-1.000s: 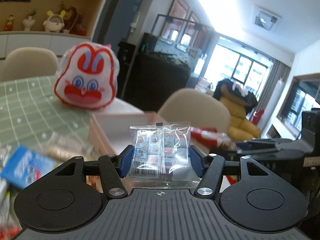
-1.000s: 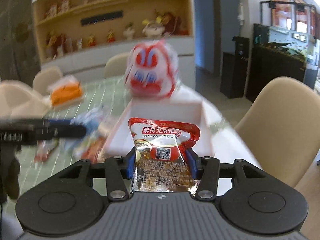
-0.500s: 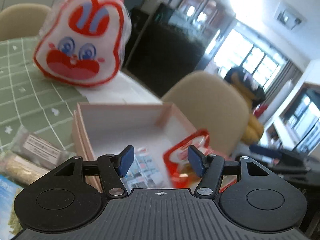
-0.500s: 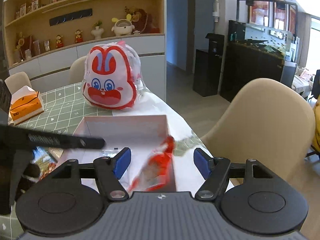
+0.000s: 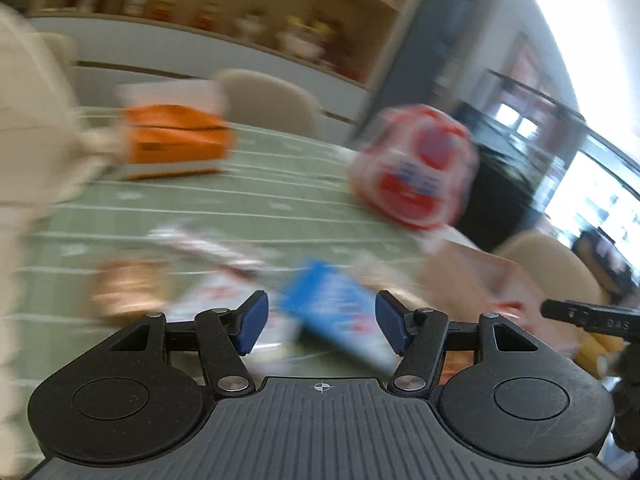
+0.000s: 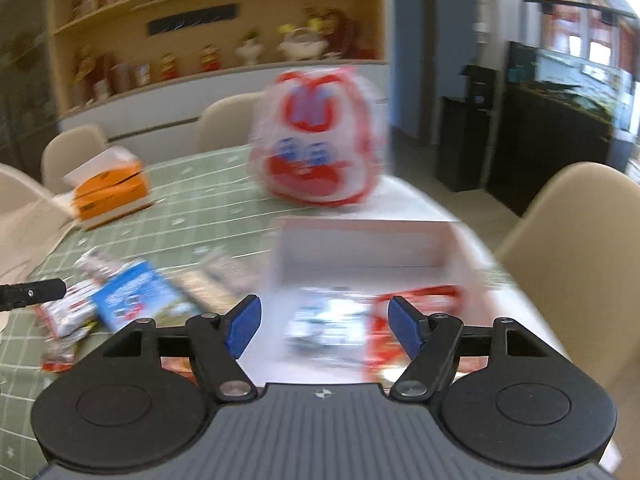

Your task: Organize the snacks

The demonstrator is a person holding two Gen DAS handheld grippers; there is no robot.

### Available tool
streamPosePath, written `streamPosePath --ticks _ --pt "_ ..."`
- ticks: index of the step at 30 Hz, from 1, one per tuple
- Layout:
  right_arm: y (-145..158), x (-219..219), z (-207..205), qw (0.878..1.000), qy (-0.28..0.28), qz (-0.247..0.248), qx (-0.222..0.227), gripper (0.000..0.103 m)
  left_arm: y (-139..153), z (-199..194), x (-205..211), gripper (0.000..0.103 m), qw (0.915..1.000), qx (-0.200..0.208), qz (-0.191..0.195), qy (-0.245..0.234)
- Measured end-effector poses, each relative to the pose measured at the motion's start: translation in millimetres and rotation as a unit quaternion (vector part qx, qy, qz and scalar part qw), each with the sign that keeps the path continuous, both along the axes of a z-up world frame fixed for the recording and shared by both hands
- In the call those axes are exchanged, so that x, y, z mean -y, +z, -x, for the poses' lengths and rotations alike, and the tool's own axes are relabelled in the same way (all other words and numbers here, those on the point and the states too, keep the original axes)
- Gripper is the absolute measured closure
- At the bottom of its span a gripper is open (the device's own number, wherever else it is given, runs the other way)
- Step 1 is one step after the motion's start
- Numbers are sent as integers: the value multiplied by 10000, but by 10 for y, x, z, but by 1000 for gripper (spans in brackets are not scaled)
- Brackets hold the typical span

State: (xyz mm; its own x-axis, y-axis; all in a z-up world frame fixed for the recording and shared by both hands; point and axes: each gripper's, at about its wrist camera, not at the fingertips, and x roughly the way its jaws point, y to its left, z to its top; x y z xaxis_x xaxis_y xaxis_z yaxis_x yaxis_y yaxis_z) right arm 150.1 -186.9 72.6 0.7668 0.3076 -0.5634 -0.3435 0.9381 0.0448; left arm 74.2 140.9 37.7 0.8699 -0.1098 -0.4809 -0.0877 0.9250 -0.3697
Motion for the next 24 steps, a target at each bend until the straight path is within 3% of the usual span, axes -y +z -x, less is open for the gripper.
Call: streamPosePath --ticks 4,10,14,19,24 --pt "-76 -649 65 9989 436 49 -147 29 -113 243 -362 38 9986 -164 -52 510" --pt "-233 -1481 127 9906 1125 27 -779 29 -274 400 -420 38 9987 -306 -122 394" --pt "-201 -2004 97 9879 1374 119 -707 28 -319 435 -354 38 9973 -242 -336 610" --pt "-264 -2737 -299 9860 1523 261 -630 26 -393 451 -422 38 9962 -245 -145 817" --pt "-555 -3373 -829 9769 1625 986 -976 26 -394 450 -398 39 9962 -227 -260 796"
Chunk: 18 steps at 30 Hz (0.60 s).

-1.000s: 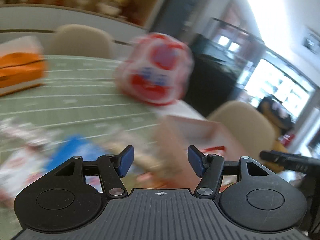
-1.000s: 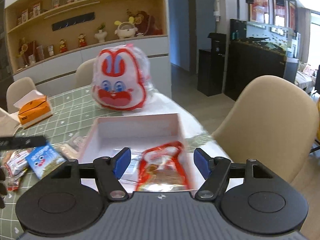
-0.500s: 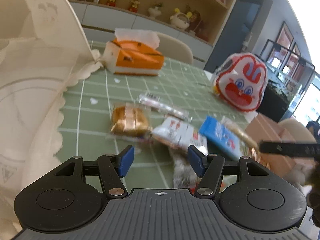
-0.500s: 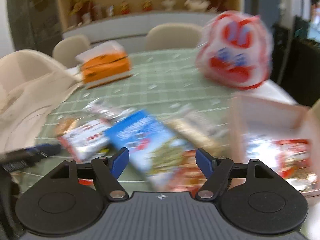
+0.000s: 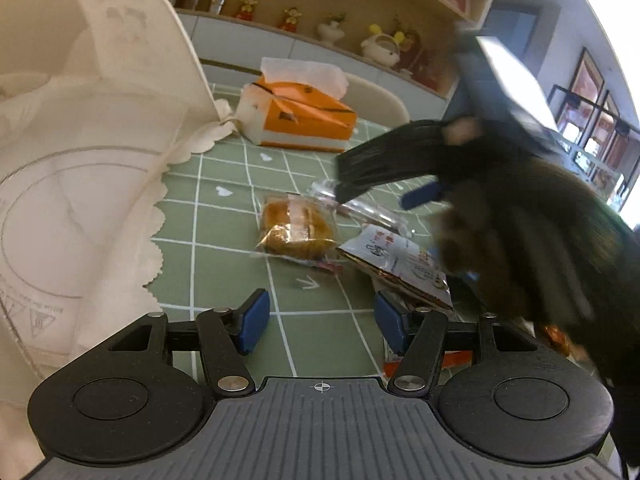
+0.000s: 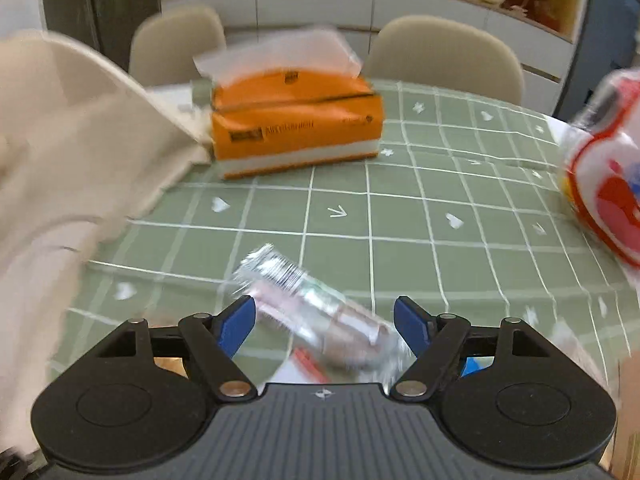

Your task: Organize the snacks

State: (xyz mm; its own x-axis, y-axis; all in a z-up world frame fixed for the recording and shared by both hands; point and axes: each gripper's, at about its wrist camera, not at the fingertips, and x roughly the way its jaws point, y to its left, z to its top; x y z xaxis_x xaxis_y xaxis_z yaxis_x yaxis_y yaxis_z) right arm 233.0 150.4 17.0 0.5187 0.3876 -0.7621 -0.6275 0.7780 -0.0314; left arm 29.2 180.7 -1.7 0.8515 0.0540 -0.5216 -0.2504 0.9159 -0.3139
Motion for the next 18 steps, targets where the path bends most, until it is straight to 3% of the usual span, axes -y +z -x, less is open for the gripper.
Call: streamPosePath --ticks 5,7,9,18 --pt "-106 4 -236 9988 30 -179 -446 22 -11 -11 -7 39 10000 -7 47 -57" --pt "-93 90 -222 9983 -10 -226 -530 32 -11 -9 -5 39 10000 -4 53 -58" --pt "-62 180 -158 9982 67 -217 -549 54 -14 -9 -12 39 9999 10 83 -62" --pt "50 849 483 9966 93 -349 -743 82 66 122 -110 40 9979 528 322 196"
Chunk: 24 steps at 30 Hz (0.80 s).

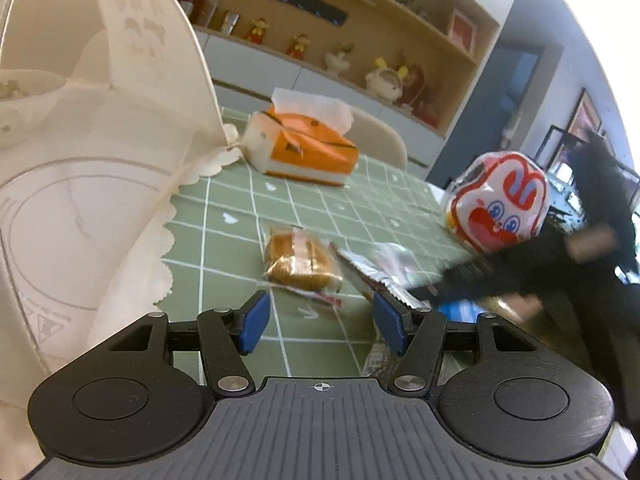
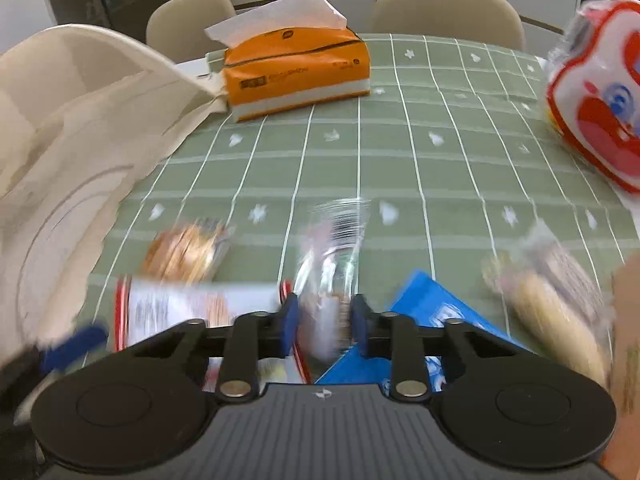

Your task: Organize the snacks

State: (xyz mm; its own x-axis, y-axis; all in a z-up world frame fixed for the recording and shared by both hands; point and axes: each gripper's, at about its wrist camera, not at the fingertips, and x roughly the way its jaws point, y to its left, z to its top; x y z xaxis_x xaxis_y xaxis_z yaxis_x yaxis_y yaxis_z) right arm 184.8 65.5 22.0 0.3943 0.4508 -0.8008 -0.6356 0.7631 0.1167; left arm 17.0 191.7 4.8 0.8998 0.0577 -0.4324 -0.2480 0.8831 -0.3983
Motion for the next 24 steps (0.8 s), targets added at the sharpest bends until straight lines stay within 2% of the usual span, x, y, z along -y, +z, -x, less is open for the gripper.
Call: streamPosePath --ticks 1,2,3,8,14,16,19,21,24 --pt "14 82 71 10000 -4 -37 -26 82 -3 -14 8 40 10000 -31 10 -59" --pt "27 186 150 9999 8 -80 -89 88 -14 -37 21 40 9998 -83 53 -172" --pt "34 254 200 9999 1 -70 -104 98 -28 -62 32 40 9994 -144 97 -283" --pt "86 697 492 9999 -119 -89 -10 99 -62 -136 118 40 9955 -223 317 -869" --pt "188 1240 745 9974 -386 -598 141 99 -22 -151 187 40 9866 -129 699 -1469" --pt "201 1358 823 9968 -376 -685 155 99 101 -119 154 40 9886 81 660 -1349" --pt "208 1482 893 9963 -308 -770 214 99 304 -78 49 40 9957 292 392 -784" --pt "185 1551 899 9955 -321 -874 187 99 385 -147 -74 40 9985 155 386 -349" --pt "83 1567 958 9951 -285 -885 340 98 403 -434 -237 40 9994 -149 318 -34"
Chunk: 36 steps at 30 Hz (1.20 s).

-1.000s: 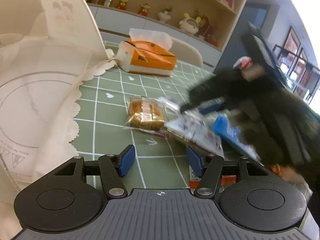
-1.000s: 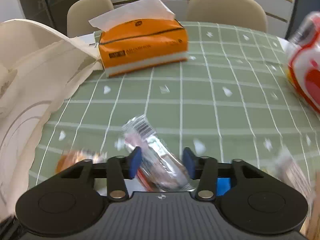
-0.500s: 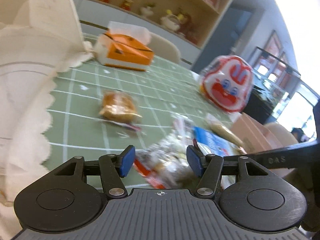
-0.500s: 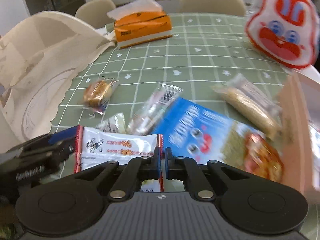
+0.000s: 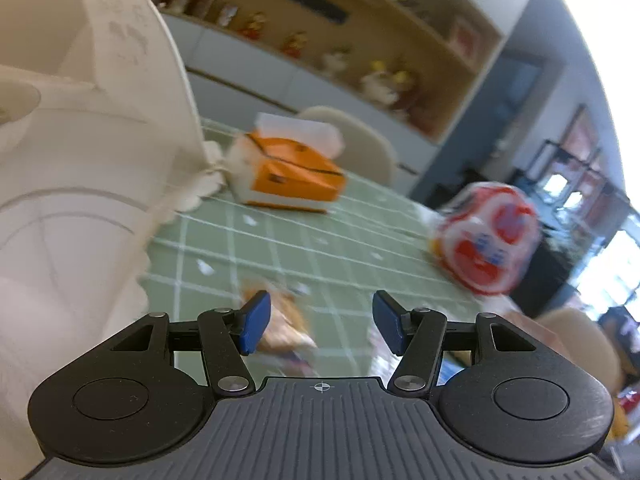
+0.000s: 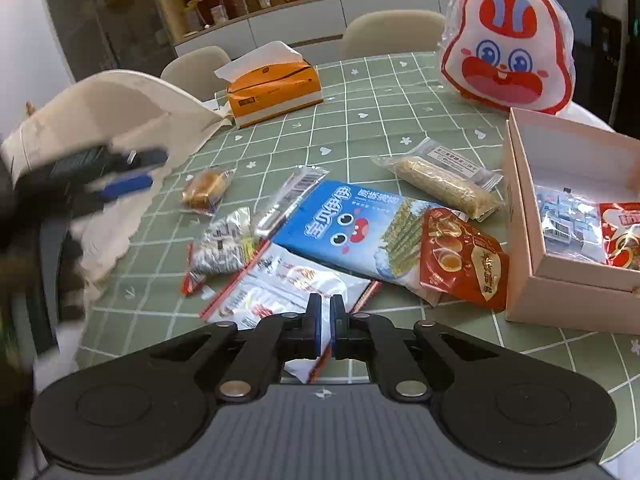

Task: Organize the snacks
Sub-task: 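Grasp the round wrapped cake with the left tool, then grasp the white packet with a yellow label with the right tool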

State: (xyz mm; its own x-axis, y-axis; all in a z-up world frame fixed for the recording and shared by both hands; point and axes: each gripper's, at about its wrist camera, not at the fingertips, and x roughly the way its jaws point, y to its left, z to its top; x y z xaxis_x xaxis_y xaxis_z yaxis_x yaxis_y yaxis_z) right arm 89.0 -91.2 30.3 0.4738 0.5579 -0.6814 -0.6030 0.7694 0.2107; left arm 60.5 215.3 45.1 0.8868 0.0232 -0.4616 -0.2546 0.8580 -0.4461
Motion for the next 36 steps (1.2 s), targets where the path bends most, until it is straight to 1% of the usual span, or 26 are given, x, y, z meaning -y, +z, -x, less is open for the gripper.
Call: streamPosePath --ticks 3,4,5,6,7,8,9,11,13,14,15,16,19,21,24,27,29,31,33,34,36 --pt "-125 11 86 10000 67 -48 29 95 -93 -347 -53 40 9974 -538 -458 164" --pt "-158 19 119 9999 103 -53 34 93 -147 -446 -55 40 9958 -741 -517 127" --pt "-183 39 163 9999 113 -41 99 89 -212 -513 -56 40 9944 -919 -513 50" --pt "-197 62 204 9997 119 0 203 78 -270 -547 -66 40 9933 -1049 -480 -17" --pt "-208 83 258 9993 142 82 347 71 -315 -568 -53 40 9923 -1146 -472 -69" --pt "-215 102 301 9986 152 150 482 57 -324 -548 -25 40 9921 -1083 -623 -101" --pt "-222 118 329 9980 141 193 591 46 -325 -551 29 39 9901 -1116 -820 -209" --pt "-258 152 348 9968 85 233 754 42 -337 -555 154 39 9834 -1220 -1277 -423" --pt "-319 176 309 9974 48 144 706 40 -351 -538 266 39 9750 -1247 -1726 -632" --pt "-360 188 282 9981 18 49 613 35 -362 -532 292 39 9722 -1296 -1817 -704" --pt "-394 196 274 9983 -4 -46 584 33 -367 -524 294 39 9717 -1289 -1846 -712" --pt "-408 199 285 9979 3 -88 639 33 -367 -514 291 36 9719 -1279 -1850 -702" --pt "-412 157 322 9973 48 38 738 32 -401 -529 318 36 9711 -1229 -1922 -696" --pt "-419 131 335 9969 66 118 771 31 -391 -515 358 39 9699 -1227 -1990 -686" --pt "-422 103 350 9963 51 231 823 30 -359 -458 367 41 9731 -1164 -1829 -775" --pt "-390 41 376 9945 -10 444 951 29 -310 -301 370 41 9762 -1059 -1653 -922" --pt "-309 -20 403 9926 -40 531 1088 29 -261 -116 350 41 9787 -934 -1506 -1040" --pt "-187 -108 437 9906 -79 521 1260 29 -223 115 274 41 9831 -826 -1162 -1149" --pt "-60 -238 458 9898 -14 451 1351 23 -207 358 174 41 9866 -792 -824 -1168" --pt "-14 -320 460 9903 63 388 1332 22 -204 477 134 41 9874 -782 -750 -1156" --pt "20 -508 452 9920 230 307 1200 22 -210 702 79 41 9882 -795 -789 -1043"
